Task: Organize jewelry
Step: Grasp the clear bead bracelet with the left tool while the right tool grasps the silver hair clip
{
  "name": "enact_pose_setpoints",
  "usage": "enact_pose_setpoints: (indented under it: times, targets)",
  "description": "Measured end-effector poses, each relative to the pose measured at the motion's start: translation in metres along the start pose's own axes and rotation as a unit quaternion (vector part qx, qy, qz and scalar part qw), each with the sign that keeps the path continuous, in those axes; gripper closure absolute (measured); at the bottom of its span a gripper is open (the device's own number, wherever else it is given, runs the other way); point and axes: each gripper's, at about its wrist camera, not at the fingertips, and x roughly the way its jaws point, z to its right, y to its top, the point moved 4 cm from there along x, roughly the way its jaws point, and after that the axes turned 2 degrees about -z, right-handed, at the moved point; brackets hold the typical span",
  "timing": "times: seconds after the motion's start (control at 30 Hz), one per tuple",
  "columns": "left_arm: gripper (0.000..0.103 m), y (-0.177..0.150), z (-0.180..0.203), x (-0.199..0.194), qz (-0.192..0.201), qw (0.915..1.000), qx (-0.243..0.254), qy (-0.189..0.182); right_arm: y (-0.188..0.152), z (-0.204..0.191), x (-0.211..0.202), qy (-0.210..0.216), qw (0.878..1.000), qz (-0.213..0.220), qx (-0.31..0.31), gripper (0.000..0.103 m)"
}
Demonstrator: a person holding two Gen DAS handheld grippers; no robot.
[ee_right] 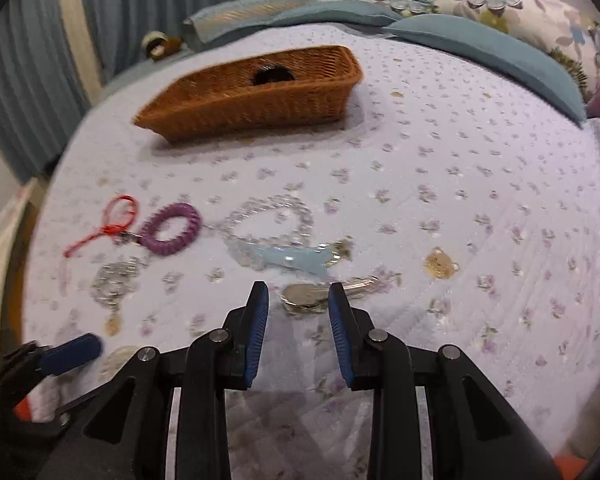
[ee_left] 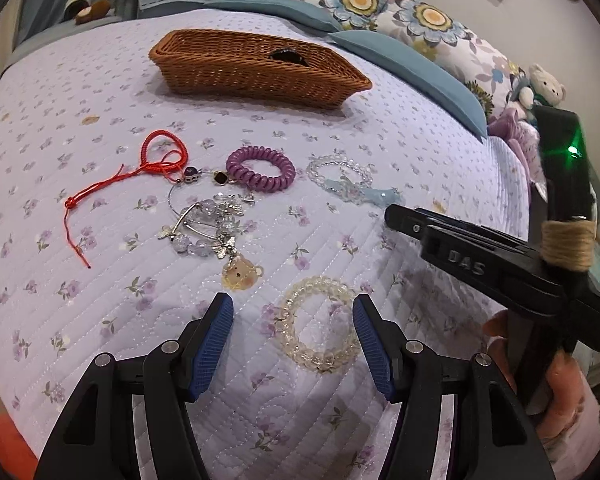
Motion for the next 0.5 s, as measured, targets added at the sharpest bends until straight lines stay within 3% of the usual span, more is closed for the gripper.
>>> enact_pose_setpoints:
  times: [0.17, 0.27, 0.5]
  targets:
    - [0.039, 0.000, 0.001, 0.000, -0.001, 1.0000, 0.007, 0.001, -0.011, 0.038, -0.014, -0.020, 0.998, 0.015, 0.049, 0.070]
    - [0.039, 0.000, 0.001, 0.000, -0.002, 1.0000, 0.010, 0.001, -0.009, 0.052, -0.020, 0.016, 0.997, 0.023, 0.073, 0.070]
    - [0.039, 0.000, 0.001, 0.001, -0.002, 0.9999, 0.012, 0.000, -0.004, 0.011, -0.010, 0.069, 0.997, -0.002, 0.043, 0.068]
